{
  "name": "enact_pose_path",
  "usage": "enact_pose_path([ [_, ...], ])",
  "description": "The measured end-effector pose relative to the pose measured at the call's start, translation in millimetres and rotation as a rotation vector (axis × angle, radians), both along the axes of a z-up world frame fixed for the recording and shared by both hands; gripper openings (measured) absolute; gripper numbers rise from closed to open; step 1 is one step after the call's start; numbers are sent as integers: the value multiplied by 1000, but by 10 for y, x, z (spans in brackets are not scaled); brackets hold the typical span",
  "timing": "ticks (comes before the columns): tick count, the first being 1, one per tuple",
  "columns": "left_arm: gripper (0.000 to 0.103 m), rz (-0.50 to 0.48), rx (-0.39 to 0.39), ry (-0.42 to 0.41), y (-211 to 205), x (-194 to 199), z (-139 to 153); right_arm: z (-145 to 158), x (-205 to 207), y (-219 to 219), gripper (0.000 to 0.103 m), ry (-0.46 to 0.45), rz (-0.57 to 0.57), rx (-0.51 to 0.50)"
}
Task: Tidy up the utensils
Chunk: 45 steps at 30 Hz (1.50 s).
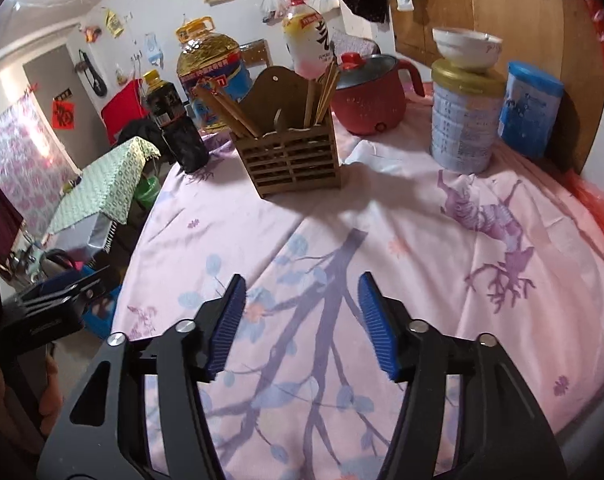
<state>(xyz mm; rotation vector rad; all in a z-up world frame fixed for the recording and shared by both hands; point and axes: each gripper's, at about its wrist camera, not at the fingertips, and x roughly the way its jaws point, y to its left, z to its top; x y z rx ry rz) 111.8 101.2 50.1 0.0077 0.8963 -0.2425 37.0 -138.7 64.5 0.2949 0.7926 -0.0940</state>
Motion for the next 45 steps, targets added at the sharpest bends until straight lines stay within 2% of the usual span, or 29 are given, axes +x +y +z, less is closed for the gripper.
enact_pose_path([
  [9, 97, 113, 55, -95, -367, -41, 303, 447, 135, -289, 80, -131, 78, -40],
  [14, 97, 181, 24, -125, -655, -24, 474, 704, 281, -607, 87, -172, 121, -84],
  [21, 97, 207, 79, -148, -965, -117, 640, 644, 334, -862, 88, -181, 115, -52],
  [28, 97, 205, 139, -165, -983, -155, 713, 512, 260, -899, 88, -183, 80, 9],
  [31, 97, 187, 123, -172, -963, -145, 747, 536, 212, -829, 89, -191, 76, -21],
  [34, 97, 176, 118, -179, -954, -125, 772, 607, 160, -758, 96, -216, 76, -51],
  [38, 97, 173, 133, -180, -949, -107, 770, 667, 118, -674, 97, -227, 77, -84],
  [45, 97, 169, 53, -147, -851, -101, 768, 709, 95, -666, 97, -224, 69, -95],
])
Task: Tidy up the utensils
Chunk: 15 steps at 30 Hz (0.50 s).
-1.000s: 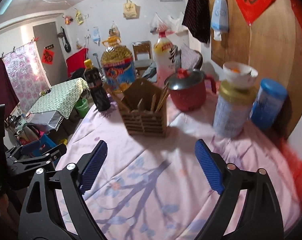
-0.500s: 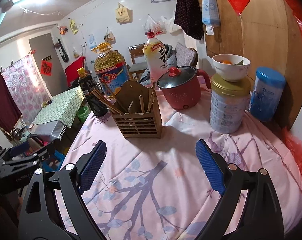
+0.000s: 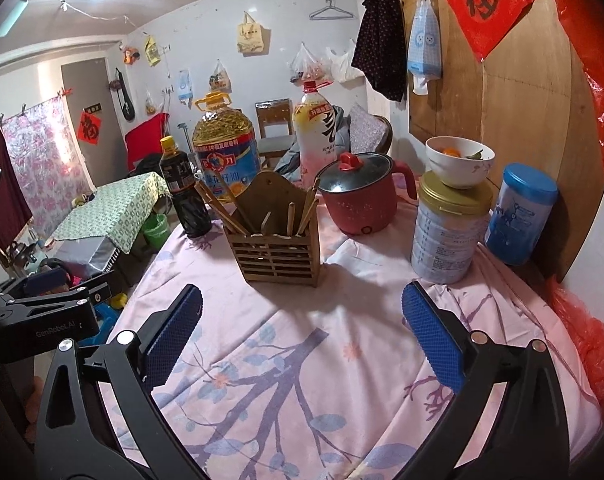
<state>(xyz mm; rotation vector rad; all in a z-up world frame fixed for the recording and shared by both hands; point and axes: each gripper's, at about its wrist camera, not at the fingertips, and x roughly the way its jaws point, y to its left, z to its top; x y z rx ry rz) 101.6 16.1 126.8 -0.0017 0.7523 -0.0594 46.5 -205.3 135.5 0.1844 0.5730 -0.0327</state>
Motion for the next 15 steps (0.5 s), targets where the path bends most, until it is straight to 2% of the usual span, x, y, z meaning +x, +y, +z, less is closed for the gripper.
enact_pose_path([
  [6, 97, 33, 48, 8, -33, -14, -12, 65, 5, 6, 97, -4, 15, -8],
  [15, 97, 33, 66, -14, -68, -65, 22, 82, 1, 27, 97, -13, 32, 4],
])
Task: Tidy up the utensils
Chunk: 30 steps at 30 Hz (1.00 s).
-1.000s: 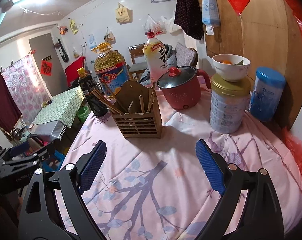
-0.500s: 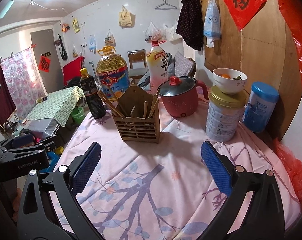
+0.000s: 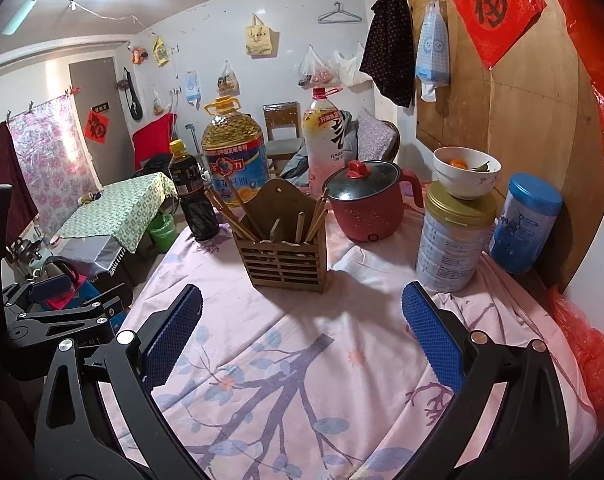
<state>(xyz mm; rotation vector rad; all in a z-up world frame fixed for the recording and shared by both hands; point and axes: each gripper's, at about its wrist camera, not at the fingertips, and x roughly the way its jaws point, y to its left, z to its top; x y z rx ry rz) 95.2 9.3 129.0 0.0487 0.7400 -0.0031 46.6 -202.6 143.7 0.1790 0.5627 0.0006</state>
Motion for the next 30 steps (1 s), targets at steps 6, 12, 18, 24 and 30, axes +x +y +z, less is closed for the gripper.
enact_pose_path([
  [6, 97, 0, 5, -11, -16, -13, 23, 4, -6, -37, 97, -3, -5, 14],
  [12, 97, 10, 36, -40, -39, -55, 74, 3, -3, -47, 97, -4, -3, 15],
  [18, 97, 3, 42, -54, -64, -70, 107, 1, -4, -49, 97, -4, -2, 17],
  [24, 97, -4, 32, -44, -62, -62, 117, 0, -5, -53, 97, -4, -3, 20],
  [30, 97, -4, 30, -40, -63, -54, 109, 2, -3, -55, 97, -4, -4, 19],
])
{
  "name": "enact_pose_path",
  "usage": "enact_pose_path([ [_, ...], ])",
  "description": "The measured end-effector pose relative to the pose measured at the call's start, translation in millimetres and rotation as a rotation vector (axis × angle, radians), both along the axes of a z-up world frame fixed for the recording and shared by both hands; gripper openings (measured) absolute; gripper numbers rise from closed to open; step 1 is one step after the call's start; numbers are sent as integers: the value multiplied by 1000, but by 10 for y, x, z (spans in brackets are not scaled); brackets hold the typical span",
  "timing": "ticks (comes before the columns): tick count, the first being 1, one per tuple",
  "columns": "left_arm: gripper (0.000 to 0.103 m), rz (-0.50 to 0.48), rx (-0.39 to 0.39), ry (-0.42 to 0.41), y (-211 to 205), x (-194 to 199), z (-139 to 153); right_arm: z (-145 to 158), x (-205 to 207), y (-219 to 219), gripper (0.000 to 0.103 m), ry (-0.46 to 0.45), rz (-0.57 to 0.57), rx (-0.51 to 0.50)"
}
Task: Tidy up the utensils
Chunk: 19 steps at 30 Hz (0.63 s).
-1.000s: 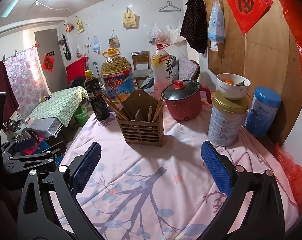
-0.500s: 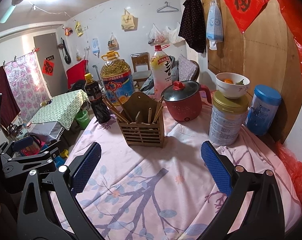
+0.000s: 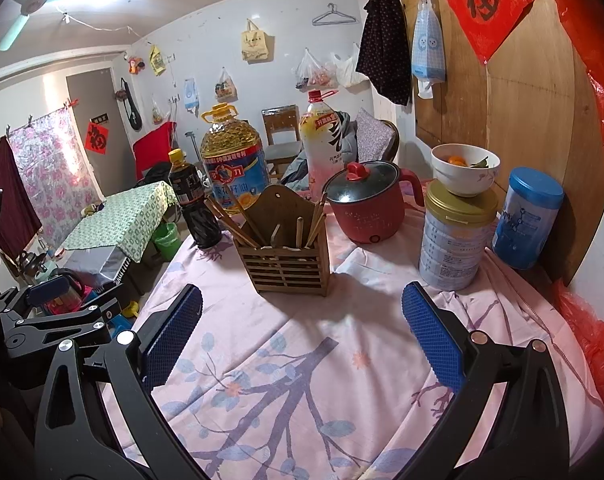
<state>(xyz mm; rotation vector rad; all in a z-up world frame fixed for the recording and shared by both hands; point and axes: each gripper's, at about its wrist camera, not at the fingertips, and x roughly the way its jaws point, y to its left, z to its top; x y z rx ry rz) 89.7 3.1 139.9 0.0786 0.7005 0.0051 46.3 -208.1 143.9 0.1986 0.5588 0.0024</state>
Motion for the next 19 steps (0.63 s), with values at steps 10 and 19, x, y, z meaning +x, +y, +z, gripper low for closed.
enact_pose_path([
  [10, 97, 3, 2, 1, 10, 10, -15, 6, 2, -1, 97, -1, 0, 2],
  [19, 97, 18, 12, -3, 6, 25, -38, 13, 7, -8, 97, 1, -3, 7],
])
